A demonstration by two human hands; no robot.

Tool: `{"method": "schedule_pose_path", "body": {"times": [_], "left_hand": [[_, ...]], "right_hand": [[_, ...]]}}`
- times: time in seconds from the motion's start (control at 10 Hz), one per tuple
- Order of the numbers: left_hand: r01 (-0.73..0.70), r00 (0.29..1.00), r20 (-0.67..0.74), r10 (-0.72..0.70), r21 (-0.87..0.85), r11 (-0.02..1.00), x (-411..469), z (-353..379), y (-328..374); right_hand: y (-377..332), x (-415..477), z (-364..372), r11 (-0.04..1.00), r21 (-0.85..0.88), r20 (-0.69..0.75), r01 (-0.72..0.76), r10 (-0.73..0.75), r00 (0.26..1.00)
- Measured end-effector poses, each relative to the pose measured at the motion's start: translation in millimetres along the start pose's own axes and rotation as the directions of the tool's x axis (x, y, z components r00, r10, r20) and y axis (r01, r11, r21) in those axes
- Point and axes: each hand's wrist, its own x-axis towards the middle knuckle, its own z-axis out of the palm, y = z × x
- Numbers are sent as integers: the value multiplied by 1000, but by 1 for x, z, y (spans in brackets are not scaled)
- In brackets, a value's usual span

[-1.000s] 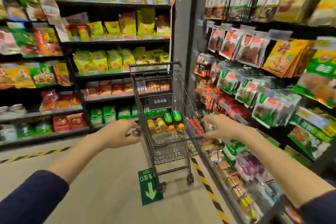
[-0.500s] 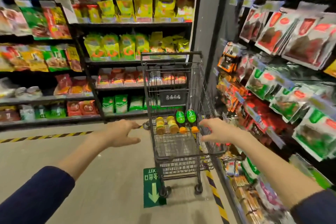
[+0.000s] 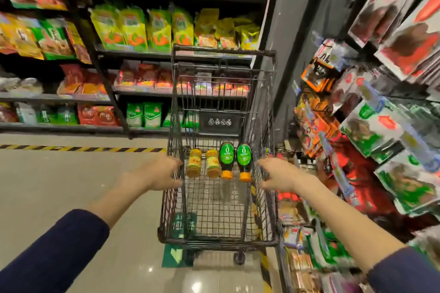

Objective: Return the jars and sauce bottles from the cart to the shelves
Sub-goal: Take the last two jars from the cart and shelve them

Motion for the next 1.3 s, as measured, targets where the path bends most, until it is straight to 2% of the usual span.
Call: {"method": "schedule_pose_path", "body": {"times": [0.2,0.3,0.6,0.7,0.8,0.9,1.0,1.1,1.2,1.3], "left_hand": [[31,995,95,-24,-71,997,69,24,4],[62,986,162,-44,-108,992,114,45,-6],[142,939,341,-41,-277,950,237,95,-33],[192,910,410,-62,-285,939,280,115,-46],[285,885,447,-126,-309,907,317,150,-69],[350,868,467,-169,-333,876,336,161,-76],[547,813,507,-286,-495,675,360,206,-91],[609,787,524,-325,-582,539,369,221,-93],[604,796,515,-319,-636,481,372,227,-88],[582,812,525,-254,-703,409,378,234,-90]], "right_hand": [[29,59,15,998,-56,36,21,-19,999],[42,92,26,1000,-19,95,16,-14,995],[62,191,38,991,122,197,-45,20,980],[69,240,44,971,235,247,-41,-18,969],[73,286,60,940,341,266,-21,-75,961],[70,313,76,932,357,337,-60,-68,939],[69,339,100,902,417,346,-114,-41,937],[69,351,115,901,408,406,-145,-37,913],[67,366,136,905,401,446,-139,-60,893],[66,370,143,883,436,460,-172,-54,886]]}}
